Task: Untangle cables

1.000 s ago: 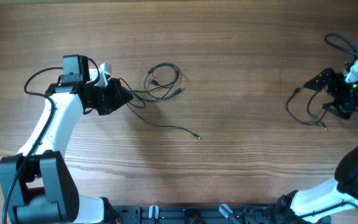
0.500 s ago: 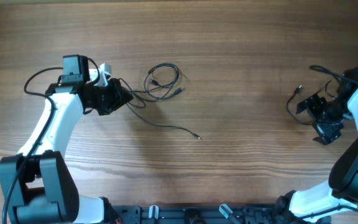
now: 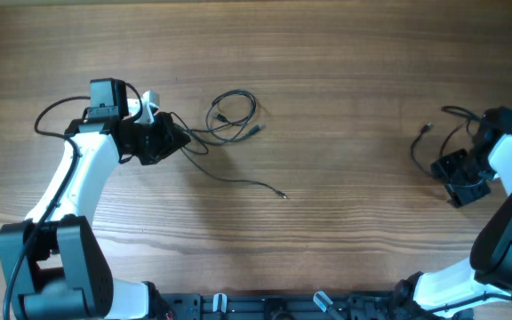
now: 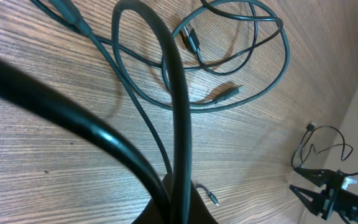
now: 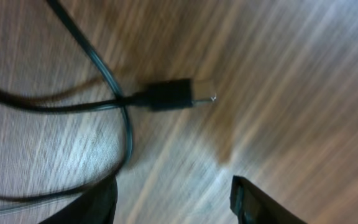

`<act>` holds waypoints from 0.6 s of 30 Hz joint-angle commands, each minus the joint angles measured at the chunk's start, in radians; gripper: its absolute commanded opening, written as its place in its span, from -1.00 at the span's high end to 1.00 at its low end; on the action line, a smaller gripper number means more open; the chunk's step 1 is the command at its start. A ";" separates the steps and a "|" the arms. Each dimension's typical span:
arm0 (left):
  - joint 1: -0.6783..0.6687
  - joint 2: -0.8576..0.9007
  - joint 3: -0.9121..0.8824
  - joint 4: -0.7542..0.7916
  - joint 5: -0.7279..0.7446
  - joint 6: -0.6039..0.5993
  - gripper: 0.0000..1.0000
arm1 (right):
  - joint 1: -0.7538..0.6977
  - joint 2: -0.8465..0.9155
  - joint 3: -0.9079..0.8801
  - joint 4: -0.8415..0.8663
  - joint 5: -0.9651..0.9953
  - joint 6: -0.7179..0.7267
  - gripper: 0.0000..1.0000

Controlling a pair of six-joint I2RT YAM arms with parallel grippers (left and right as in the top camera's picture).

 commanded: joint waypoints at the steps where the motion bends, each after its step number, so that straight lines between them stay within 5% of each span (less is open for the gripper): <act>1: -0.004 -0.018 0.000 -0.006 -0.002 0.020 0.92 | 0.002 -0.012 -0.053 0.060 0.024 0.008 -0.12; 6: -0.004 -0.018 0.000 -0.016 -0.002 0.020 0.92 | -0.031 -0.019 -0.009 0.051 0.026 -0.057 0.92; 13: -0.004 -0.018 0.000 -0.019 -0.002 0.020 0.92 | -0.203 -0.021 0.209 -0.136 0.045 -0.195 0.91; 16: -0.004 -0.018 0.000 -0.019 -0.002 0.020 0.92 | -0.194 -0.020 0.201 -0.075 -0.240 -0.359 0.45; 18: -0.004 -0.018 0.000 -0.019 -0.002 0.020 0.92 | -0.178 -0.019 0.195 -0.069 -0.266 -0.353 0.36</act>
